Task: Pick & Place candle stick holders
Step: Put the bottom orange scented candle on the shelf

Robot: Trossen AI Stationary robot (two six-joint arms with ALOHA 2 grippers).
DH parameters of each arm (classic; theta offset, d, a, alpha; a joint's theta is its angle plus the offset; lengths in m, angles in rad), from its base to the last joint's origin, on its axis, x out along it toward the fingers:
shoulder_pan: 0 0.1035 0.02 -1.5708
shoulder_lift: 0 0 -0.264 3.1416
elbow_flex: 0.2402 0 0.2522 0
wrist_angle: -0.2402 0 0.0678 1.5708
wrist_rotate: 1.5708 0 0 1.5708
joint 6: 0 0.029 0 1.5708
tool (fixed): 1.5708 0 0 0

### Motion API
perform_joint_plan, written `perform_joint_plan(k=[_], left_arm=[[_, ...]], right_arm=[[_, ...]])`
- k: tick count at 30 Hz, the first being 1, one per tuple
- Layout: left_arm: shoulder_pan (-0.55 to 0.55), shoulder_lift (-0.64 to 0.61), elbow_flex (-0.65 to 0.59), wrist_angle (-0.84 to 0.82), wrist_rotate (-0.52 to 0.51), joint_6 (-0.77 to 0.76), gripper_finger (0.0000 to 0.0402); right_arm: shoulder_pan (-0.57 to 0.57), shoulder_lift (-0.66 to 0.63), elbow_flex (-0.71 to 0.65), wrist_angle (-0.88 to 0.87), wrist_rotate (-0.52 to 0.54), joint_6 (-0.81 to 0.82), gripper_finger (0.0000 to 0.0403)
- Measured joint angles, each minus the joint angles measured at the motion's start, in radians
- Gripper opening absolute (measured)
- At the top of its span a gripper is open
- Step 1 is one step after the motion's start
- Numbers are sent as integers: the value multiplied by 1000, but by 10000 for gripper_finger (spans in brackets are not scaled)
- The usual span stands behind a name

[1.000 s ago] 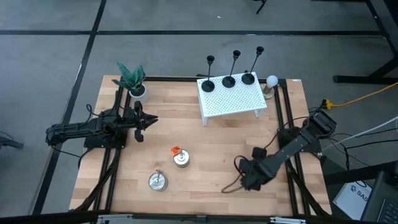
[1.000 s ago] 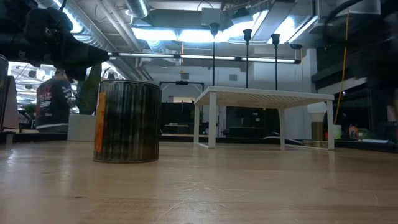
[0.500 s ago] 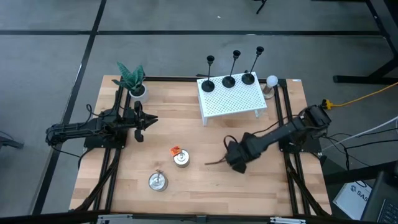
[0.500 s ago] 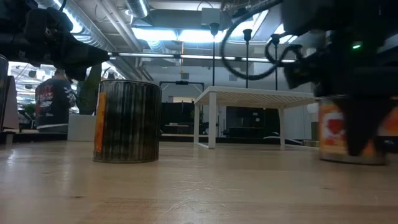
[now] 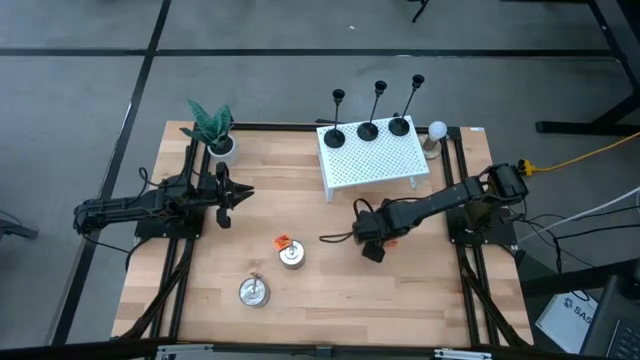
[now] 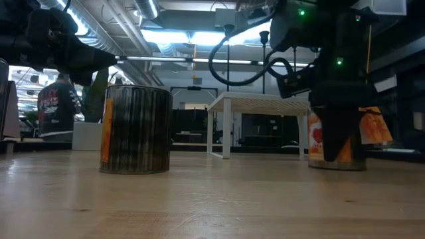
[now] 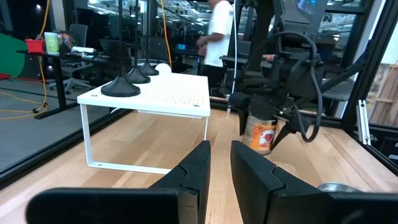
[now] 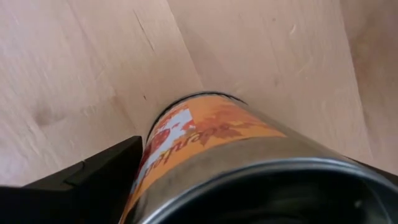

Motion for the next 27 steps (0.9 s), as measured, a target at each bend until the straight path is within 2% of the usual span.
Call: perform_joint_plan(k=[7,14,27], left_arm=[[0,0,0,0,0,0,59],[0,0,0,0,0,0,59],[0,0,0,0,0,0,59]], right_arm=[[-6,0,0,25,-3,-8,399],[-6,0,0,29,-4,-102,399],[-6,0,0,46,-6,-103,399]])
